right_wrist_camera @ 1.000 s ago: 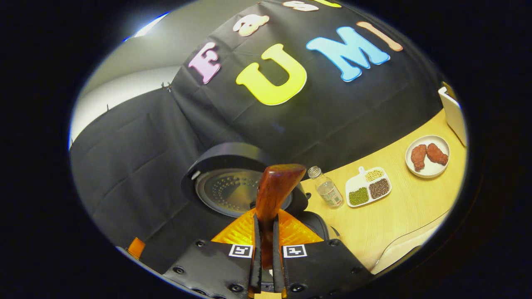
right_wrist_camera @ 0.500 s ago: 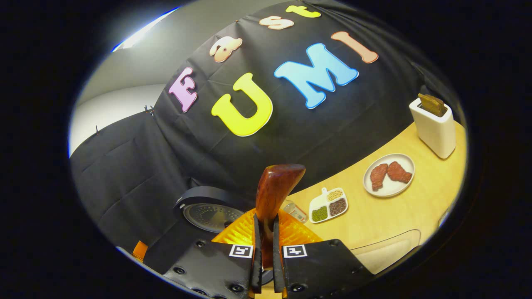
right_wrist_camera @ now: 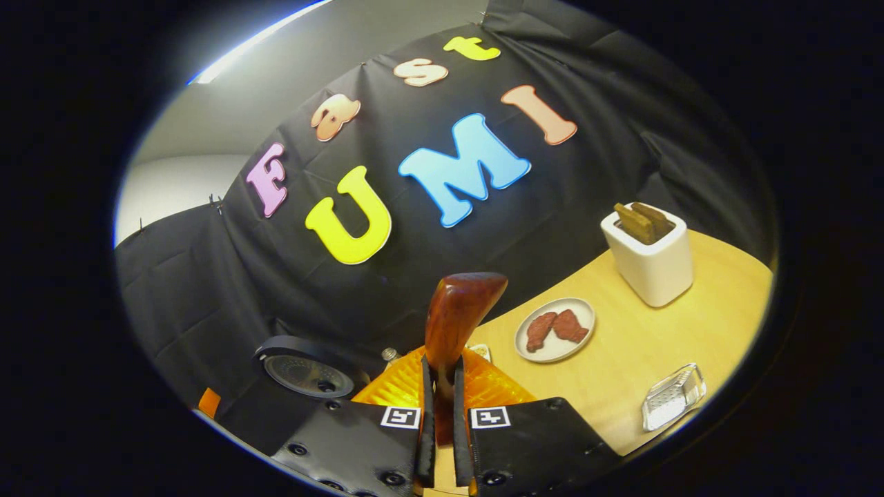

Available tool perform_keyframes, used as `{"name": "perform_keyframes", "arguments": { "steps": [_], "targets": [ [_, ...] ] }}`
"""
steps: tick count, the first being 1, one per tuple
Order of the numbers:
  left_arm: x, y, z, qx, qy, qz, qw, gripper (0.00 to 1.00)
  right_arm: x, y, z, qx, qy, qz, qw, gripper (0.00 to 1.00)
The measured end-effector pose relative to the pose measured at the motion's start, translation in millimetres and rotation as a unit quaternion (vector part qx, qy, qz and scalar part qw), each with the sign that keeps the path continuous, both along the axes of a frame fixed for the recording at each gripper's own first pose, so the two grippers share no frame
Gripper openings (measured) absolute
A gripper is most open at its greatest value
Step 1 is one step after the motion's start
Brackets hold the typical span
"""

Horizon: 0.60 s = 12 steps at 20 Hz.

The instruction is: Close the left gripper, press the button to open the rice cooker; take a wooden spoon from the chopstick holder with the right hand, scoop a spoonful of rice and pour it into the rice cooker, then put the wooden spoon back into the chopstick holder.

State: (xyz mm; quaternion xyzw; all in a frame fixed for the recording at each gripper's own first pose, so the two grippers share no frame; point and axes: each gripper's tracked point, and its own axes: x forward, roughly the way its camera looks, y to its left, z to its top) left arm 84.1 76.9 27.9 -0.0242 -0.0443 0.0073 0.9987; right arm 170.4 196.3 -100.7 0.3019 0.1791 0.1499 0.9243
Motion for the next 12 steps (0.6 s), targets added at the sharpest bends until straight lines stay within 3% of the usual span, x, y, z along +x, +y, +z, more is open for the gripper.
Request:
{"name": "perform_keyframes", "arguments": {
  "steps": [4,12],
  "targets": [
    [-0.4,-24.1,9.4,-0.005,-0.005,-0.01,1.0,0.8,-6.0,-58.3,-13.4,-0.015,0.009,-0.036,0.999,0.13],
    [-14.3,-49.2,14.1,0.01,-0.003,-0.016,1.0,0.78,-18.6,-137.5,-54.9,-0.101,0.025,-0.077,0.992,0.12]
  ]
}}
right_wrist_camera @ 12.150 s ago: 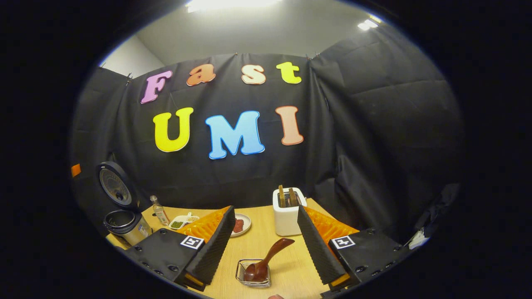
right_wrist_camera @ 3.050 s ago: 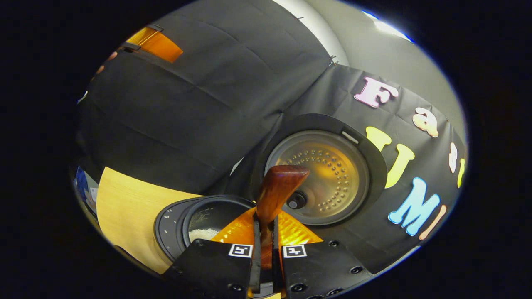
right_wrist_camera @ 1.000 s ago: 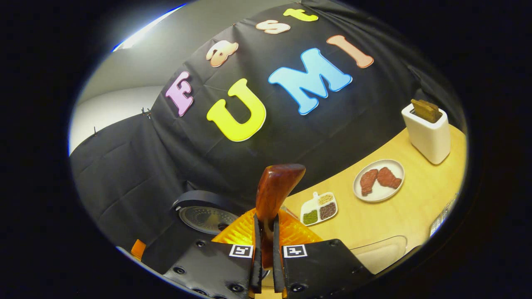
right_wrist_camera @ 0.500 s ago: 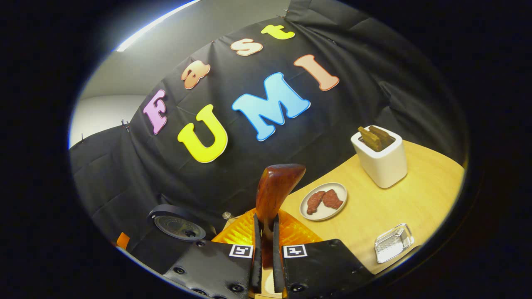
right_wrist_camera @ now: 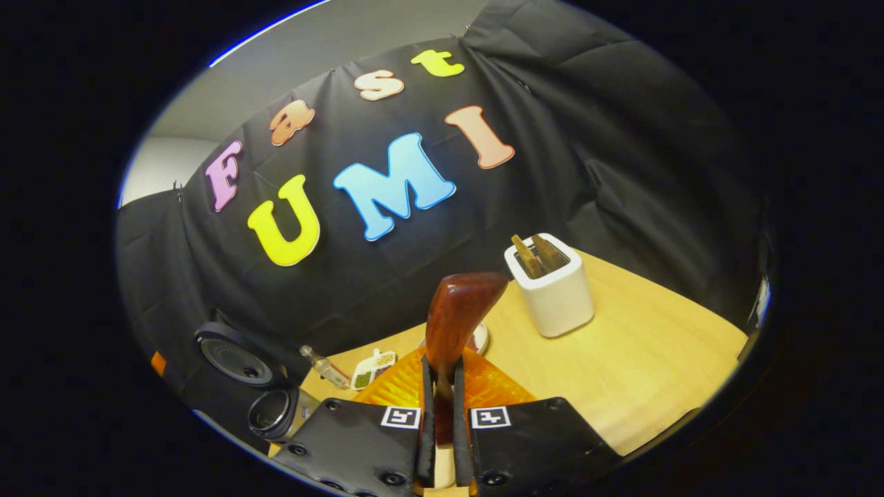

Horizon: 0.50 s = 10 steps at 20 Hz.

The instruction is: Close the left gripper, press the button to open the rice cooker; take a wooden spoon from the chopstick holder with the right hand, scoop a spoonful of rice and pour it into the rice cooker, then put the wooden spoon back into the chopstick holder.

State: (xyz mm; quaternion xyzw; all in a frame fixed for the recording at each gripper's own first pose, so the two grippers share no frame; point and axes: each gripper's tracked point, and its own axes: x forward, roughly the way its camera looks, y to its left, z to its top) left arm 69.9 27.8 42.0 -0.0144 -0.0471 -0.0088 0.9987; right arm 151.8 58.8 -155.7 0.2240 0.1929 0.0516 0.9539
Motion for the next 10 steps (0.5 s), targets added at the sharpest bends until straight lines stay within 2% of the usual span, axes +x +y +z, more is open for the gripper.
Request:
{"name": "perform_keyframes", "arguments": {
  "steps": [3,5,6,10],
  "targets": [
    [-5.1,0.5,1.1,0.005,0.001,0.004,1.0,0.79,-6.3,-16.9,-11.2,-0.021,0.008,-0.008,1.0,0.12],
    [-7.0,1.3,-0.3,0.008,0.003,0.007,1.0,0.79,-26.1,-19.5,-15.9,-0.032,0.014,-0.014,0.999,0.09],
    [-7.5,1.7,-0.9,0.009,0.006,0.007,1.0,0.78,-33.4,-20.4,-19.7,-0.04,0.019,-0.018,0.999,0.12],
    [-9.2,0.5,1.9,0.022,0.004,0.006,1.0,0.79,-33.5,-23.6,-46.7,-0.052,0.046,-0.029,0.997,0.13]
  ]
}}
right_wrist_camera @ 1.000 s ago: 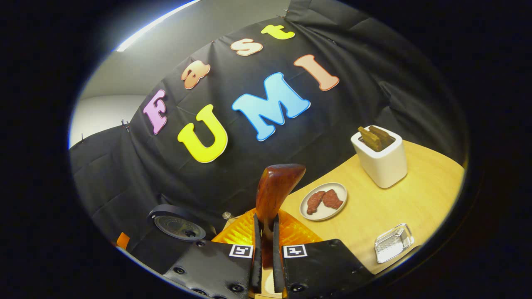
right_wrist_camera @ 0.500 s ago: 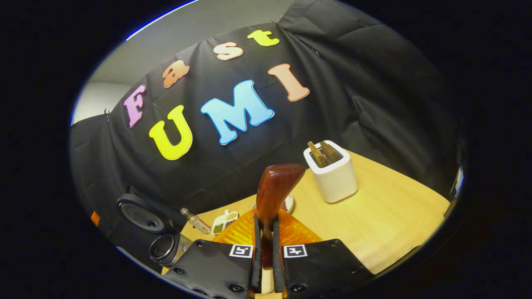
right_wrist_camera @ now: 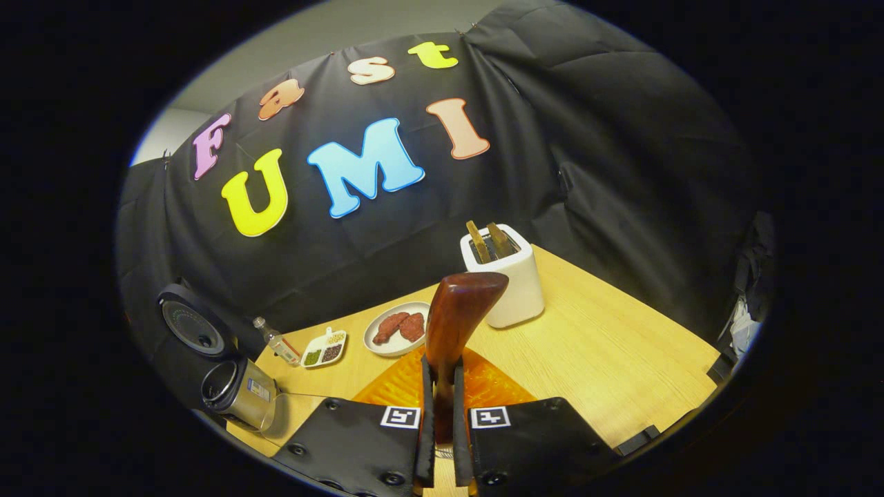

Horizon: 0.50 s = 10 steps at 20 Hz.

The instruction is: Close the left gripper, press the button to open the rice cooker; take a wooden spoon from the chopstick holder with the right hand, scoop a spoonful of rice and pour it into the rice cooker, then put the wooden spoon back into the chopstick holder.

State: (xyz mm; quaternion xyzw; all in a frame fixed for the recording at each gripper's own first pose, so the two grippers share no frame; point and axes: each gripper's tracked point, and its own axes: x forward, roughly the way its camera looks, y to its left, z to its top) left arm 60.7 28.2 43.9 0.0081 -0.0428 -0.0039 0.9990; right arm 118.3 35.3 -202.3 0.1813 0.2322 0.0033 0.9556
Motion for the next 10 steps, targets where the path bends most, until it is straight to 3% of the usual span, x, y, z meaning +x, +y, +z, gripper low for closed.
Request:
{"name": "perform_keyframes", "arguments": {
  "steps": [3,4,5,10],
  "targets": [
    [0.3,2.0,-0.4,0.007,0.001,0.0,1.0,0.78,-3.4,1.5,-16.0,0.002,0.013,-0.006,1.0,0.09],
    [-0.1,3.2,0.2,0.007,0.001,0.0,1.0,0.78,-5.4,0.3,-20.0,-0.002,0.018,-0.008,1.0,0.13],
    [-0.6,4.3,1.6,0.007,0.0,0.001,1.0,0.78,-4.2,1.2,-24.9,-0.005,0.024,-0.005,1.0,0.09],
    [-6.3,13.3,3.4,0.008,-0.003,0.004,1.0,0.78,-11.3,9.1,-41.3,-0.017,0.041,0.007,0.999,0.15]
  ]
}}
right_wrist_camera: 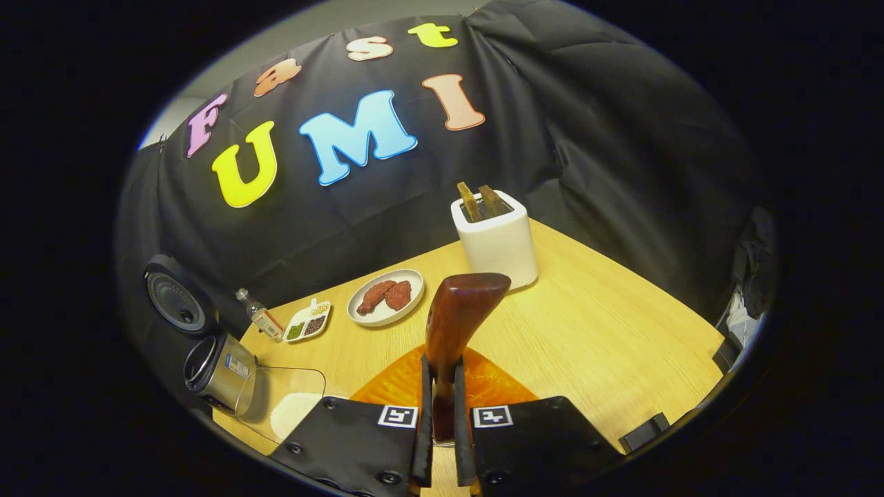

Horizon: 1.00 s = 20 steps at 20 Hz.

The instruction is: Close the left gripper, press the button to open the rice cooker; take a wooden spoon from the chopstick holder with the right hand, scoop a spoonful of rice and pour it into the rice cooker, then put the wooden spoon back into the chopstick holder.

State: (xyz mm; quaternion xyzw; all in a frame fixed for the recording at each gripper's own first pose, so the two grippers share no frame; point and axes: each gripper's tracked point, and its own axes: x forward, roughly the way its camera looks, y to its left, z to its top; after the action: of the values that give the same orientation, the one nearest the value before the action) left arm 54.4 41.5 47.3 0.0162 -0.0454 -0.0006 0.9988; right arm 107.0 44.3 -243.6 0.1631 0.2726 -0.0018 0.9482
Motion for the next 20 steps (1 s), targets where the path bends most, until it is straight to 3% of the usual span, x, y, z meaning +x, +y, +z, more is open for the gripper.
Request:
{"name": "perform_keyframes", "arguments": {
  "steps": [2,5,7,9,15,20],
  "targets": [
    [-3.9,2.8,-2.6,0.001,0.001,0.001,1.0,0.78,-4.8,5.8,1.9,0.008,0.004,0.01,1.0,0.18],
    [-6.6,5.2,-5.7,-0.003,0.005,0.003,1.0,0.78,-4.6,4.0,24.3,0.002,-0.022,0.013,1.0,0.33],
    [-5.6,4.5,-6.7,-0.001,0.008,0.001,1.0,0.78,-3.9,-3.3,36.8,-0.019,-0.032,0.011,0.999,0.76],
    [1.4,4.2,-4.2,0.003,0.01,0.0,1.0,0.78,-6.1,-12.8,57.7,-0.046,-0.054,0.005,0.997,0.98],
    [39.9,1.6,5.6,-0.002,0.019,-0.014,1.0,0.79,-16.6,-24.0,127.6,-0.124,-0.129,0.003,0.984,0.98],
    [94.7,6.6,10.7,-0.004,0.027,-0.031,0.999,0.78,-30.6,-13.4,151.0,-0.17,-0.153,0.003,0.973,0.98]
  ]
}}
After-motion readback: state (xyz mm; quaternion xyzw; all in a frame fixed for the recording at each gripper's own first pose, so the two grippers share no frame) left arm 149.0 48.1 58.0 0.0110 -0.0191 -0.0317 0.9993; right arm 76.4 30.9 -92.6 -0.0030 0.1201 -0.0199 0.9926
